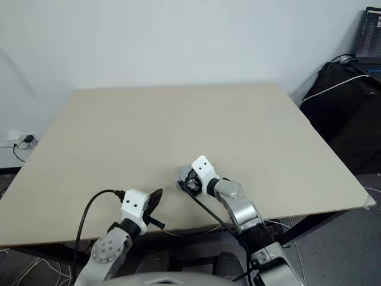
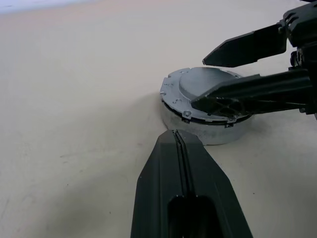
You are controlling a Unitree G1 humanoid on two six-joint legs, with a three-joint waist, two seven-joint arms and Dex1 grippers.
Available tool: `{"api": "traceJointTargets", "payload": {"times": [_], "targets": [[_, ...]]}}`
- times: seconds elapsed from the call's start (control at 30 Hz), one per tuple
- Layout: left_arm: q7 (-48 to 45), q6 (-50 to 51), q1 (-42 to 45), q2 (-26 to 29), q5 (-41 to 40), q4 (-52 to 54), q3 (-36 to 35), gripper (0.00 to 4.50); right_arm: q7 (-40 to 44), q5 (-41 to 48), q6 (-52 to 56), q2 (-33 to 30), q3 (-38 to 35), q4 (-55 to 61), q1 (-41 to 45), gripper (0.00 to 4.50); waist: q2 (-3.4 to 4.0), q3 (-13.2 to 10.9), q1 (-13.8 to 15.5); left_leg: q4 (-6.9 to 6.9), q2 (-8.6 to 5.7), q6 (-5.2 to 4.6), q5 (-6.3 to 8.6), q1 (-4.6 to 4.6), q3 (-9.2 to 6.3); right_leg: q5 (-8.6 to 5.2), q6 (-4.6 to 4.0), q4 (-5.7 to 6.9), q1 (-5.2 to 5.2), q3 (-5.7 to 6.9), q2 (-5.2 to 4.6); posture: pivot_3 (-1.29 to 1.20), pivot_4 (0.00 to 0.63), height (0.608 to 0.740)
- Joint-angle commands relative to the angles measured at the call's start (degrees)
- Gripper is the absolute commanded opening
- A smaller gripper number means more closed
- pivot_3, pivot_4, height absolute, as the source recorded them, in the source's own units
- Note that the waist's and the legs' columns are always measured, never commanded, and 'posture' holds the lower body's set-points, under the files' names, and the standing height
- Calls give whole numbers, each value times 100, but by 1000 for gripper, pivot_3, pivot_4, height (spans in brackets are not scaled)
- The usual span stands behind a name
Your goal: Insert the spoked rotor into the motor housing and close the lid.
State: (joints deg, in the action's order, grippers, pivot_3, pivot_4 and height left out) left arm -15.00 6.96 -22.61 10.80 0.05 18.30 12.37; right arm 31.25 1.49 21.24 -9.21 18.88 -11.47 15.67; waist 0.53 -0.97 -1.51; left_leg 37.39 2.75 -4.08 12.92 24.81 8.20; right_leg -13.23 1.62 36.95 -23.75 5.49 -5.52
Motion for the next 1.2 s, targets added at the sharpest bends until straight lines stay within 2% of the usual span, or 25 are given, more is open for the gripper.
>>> {"api": "traceJointTargets", "payload": {"times": [0.03, 0.13, 0.23, 0.3, 0.33, 1.2], "targets": [[31, -51, 34, -26, -4, 263, 14, 0, 177, -41, -90, -47, 25, -90, 236, 4464, 1, 0, -3, 0, 0, 0, 0, 0, 0, 0, 0, 0, 0, 0, 0, 0, 0, 740], [39, -78, 37, -35, 1, 233, 6, 0, 258, -30, -91, -55, 23, -206, 297, 4464, 0, 0, 0, 0, 0, 0, 0, -1, 0, 0, 0, 0, 1, 0, 0, 0, 0, 740], [48, -108, 48, -43, 7, 194, -8, 0, 267, 42, -80, 7, -54, -249, 309, 3859, -1, 1, 1, 0, 0, 0, 0, -1, 0, 0, 0, 0, 1, 0, 0, 0, 0, 740], [51, -115, 46, -46, 12, 187, -12, 0, 258, 54, -74, 31, -77, -233, 298, 3257, 0, 0, 1, 0, 0, 0, 0, -1, 0, 0, 0, 0, 1, 0, 0, 0, 0, 740], [52, -121, 53, -47, 12, 178, -17, 0, 232, 55, -70, 50, -90, -218, 283, 3211, 0, 0, 0, 0, 0, 0, 0, -1, 0, 0, 0, 0, 1, 0, 0, 0, 0, 740], [-114, -675, 348, -100, -113, -505, -183, 0, 86, 25, 308, 183, -217, -187, 370, 3211, 2, 1, 1, 0, 0, 0, 0, -1, 0, 0, -1, -1, 0, -1, -1, 0, 0, 740]]}}
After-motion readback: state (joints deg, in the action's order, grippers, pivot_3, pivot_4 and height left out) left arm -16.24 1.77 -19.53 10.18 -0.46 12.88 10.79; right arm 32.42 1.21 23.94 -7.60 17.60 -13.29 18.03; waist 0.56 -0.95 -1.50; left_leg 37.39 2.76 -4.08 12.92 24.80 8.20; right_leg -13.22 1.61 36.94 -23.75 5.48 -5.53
